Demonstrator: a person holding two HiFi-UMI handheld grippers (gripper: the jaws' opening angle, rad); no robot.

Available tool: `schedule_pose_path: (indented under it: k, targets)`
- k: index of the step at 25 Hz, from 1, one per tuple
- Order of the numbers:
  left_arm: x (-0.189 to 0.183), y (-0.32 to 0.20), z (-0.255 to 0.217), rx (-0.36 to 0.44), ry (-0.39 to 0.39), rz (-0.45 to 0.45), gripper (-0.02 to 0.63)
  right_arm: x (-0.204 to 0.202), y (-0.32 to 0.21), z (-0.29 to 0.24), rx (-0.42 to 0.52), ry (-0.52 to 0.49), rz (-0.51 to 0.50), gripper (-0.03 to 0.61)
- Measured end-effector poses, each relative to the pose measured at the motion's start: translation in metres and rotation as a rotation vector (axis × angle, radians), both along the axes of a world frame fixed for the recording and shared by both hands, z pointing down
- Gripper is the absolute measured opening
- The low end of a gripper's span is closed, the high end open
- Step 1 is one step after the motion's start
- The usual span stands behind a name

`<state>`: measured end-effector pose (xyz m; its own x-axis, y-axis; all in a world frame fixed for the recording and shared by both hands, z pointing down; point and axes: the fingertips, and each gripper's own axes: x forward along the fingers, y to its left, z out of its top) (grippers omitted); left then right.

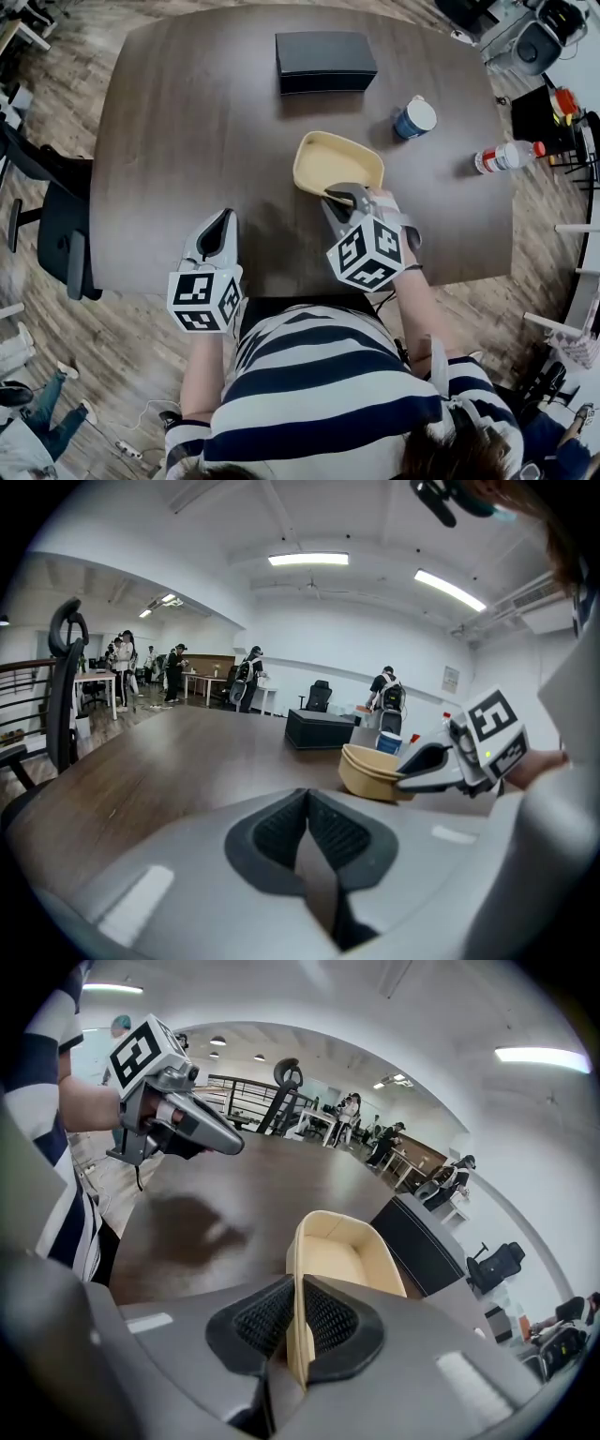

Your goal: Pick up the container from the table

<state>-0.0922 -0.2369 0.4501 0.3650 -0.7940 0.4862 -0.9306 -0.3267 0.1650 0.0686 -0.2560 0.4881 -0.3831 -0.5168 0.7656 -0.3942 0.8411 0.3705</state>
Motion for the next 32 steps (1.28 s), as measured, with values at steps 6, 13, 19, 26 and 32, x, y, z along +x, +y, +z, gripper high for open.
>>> schedule_pose_path:
  k: [6, 13, 19, 26, 32]
  targets:
    - [0.006, 0.000, -0.008, 0.023, 0.011, 0.033, 0.000, 0.004, 0.011, -0.012, 0.017, -0.015, 0.031, 0.028]
    - [0.008, 0.001, -0.010, 0.043, 0.027, 0.079, 0.000, 0.006, 0.028, -0.018, 0.030, -0.024, 0.081, 0.028]
    - [0.023, 0.002, -0.020, 0.054, 0.041, 0.113, 0.000, 0.022, 0.041, -0.029, 0.034, -0.037, 0.129, 0.028]
    - [0.028, 0.003, -0.024, 0.068, 0.054, 0.161, 0.000, 0.023, 0.057, -0.033, 0.031, -0.054, 0.170, 0.028]
    - [0.033, 0.006, -0.023, 0.068, 0.058, 0.182, 0.000, 0.026, 0.067, -0.036, 0.027, -0.074, 0.202, 0.028]
